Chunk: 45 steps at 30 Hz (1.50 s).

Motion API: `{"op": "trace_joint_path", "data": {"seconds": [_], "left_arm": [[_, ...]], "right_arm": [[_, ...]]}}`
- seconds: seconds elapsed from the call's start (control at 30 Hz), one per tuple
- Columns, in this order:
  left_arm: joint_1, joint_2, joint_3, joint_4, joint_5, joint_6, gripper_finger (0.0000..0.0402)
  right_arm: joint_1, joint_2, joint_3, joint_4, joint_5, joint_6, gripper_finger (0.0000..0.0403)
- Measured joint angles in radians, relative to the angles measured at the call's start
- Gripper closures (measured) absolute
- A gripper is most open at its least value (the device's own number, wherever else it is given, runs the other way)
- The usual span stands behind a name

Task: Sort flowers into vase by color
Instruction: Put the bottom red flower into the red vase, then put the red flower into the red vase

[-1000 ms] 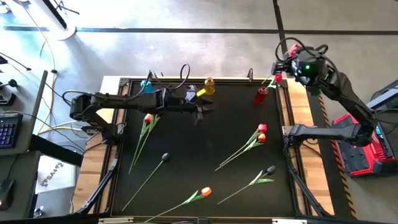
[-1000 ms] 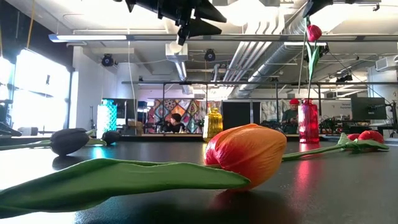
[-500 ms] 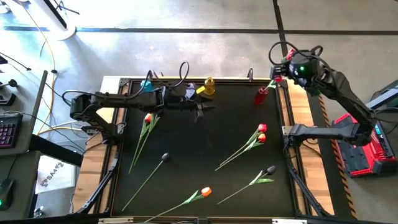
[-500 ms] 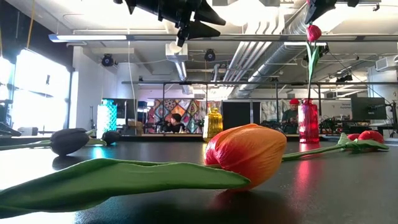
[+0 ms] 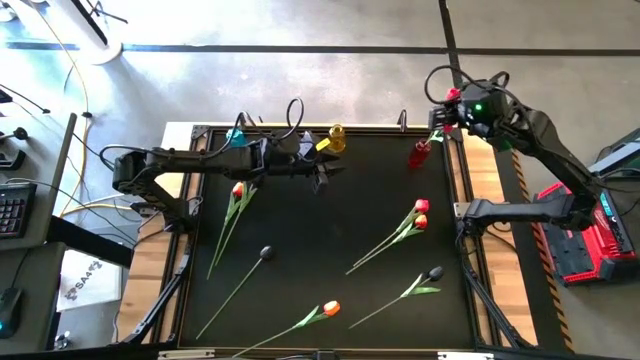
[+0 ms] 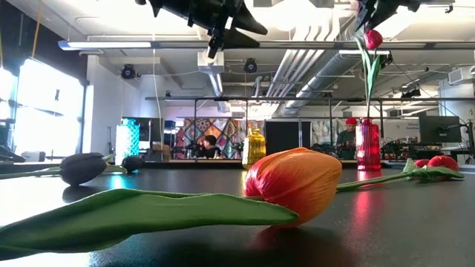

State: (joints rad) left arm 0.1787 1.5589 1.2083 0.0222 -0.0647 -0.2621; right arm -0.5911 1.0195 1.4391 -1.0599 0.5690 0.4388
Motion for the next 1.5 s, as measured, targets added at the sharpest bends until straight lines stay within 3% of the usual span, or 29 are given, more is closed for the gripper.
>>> {"op": "trace_joint_path", "data": {"seconds": [0.17, 0.33, 0.57, 0.73, 1.0, 1.17, 1.3, 1.5], "left_arm": [[0.000, 0.000, 0.000, -0.083, 0.000, -0.006, 0.0236], [-0.002, 0.000, 0.000, -0.150, 0.001, -0.006, 0.0236], [-0.012, 0.017, 0.000, -0.148, 0.079, 0.047, 0.0236], [-0.028, 0.081, -0.001, -0.087, 0.107, 0.054, 0.0236], [-0.081, 0.259, -0.001, 0.209, 0.193, -0.040, 0.0236], [-0.105, 0.408, 0.016, 0.345, 0.197, -0.047, 0.0236], [-0.125, 0.520, 0.103, 0.356, 0.203, -0.060, 0.0236], [-0.151, 0.662, 0.296, 0.243, 0.205, -0.040, 0.0236]], "right_arm": [[0.000, -0.020, 0.040, -0.002, 0.045, 0.009, 0.0189], [0.009, -0.029, 0.138, 0.000, 0.033, -0.001, 0.0157], [0.094, -0.025, 0.293, 0.025, -0.139, -0.035, 0.0166], [0.216, -0.012, 0.289, 0.013, -0.239, 0.005, 0.0189], [0.381, -0.005, 0.266, 0.034, -0.205, 0.056, 0.0210], [0.490, -0.005, 0.266, 0.181, -0.203, -0.030, 0.0210], [0.581, 0.012, 0.267, 0.240, -0.158, -0.077, 0.0210], [0.623, 0.051, 0.267, 0.070, -0.073, 0.009, 0.0210]]}}
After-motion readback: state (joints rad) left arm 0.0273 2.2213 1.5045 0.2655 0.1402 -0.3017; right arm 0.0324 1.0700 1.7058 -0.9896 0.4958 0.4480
